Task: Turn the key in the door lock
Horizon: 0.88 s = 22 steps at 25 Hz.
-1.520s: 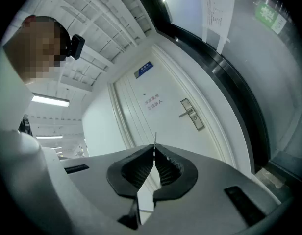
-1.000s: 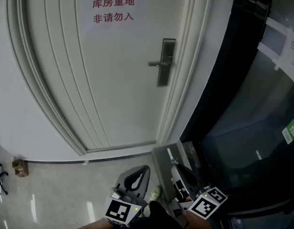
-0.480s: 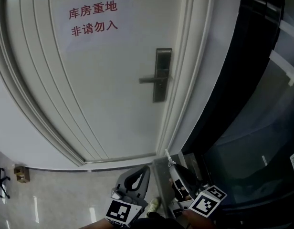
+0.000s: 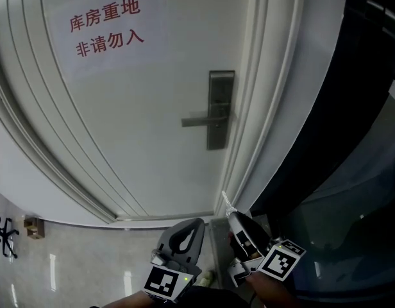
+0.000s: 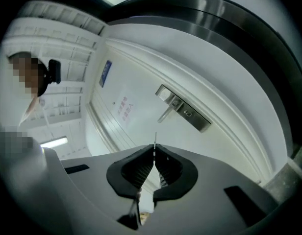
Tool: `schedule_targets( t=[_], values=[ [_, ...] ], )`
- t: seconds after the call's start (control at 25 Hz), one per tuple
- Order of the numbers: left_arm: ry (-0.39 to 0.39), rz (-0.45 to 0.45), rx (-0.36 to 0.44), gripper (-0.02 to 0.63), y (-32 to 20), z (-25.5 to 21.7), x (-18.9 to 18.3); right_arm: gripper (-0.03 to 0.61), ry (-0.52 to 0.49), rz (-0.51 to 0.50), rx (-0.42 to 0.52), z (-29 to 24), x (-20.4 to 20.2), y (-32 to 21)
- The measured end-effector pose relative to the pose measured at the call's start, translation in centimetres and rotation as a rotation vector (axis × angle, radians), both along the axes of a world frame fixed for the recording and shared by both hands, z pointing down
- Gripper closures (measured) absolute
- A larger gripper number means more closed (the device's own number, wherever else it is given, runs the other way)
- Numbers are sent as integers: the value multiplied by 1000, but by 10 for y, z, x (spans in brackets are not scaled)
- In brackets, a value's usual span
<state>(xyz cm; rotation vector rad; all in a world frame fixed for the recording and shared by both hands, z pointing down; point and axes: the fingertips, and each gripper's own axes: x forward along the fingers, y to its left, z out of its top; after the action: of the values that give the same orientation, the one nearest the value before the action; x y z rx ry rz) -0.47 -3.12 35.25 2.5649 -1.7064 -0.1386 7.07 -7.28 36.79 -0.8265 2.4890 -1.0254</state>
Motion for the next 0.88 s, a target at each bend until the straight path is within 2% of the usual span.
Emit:
schedule_targets(
  t=[0.16, 0.36, 0.48, 0.6, 0.88],
  values=[
    [-11, -20, 1, 606, -24, -2, -5, 558, -103, -11, -140, 13, -2, -46],
    [-15, 5, 2, 606, -54, 2, -5, 558, -221, 66, -318, 34, -1, -108],
    [-4, 19, 20, 606, -71, -2, -9, 558, -318, 69, -371, 30, -16, -141],
    [2, 29, 33, 606, -86, -7, -15, 558, -372, 85, -424, 32, -30, -169],
    [12, 34, 29, 606, -114, -6, -28, 558, -395, 92, -444, 30, -47, -207]
  ],
)
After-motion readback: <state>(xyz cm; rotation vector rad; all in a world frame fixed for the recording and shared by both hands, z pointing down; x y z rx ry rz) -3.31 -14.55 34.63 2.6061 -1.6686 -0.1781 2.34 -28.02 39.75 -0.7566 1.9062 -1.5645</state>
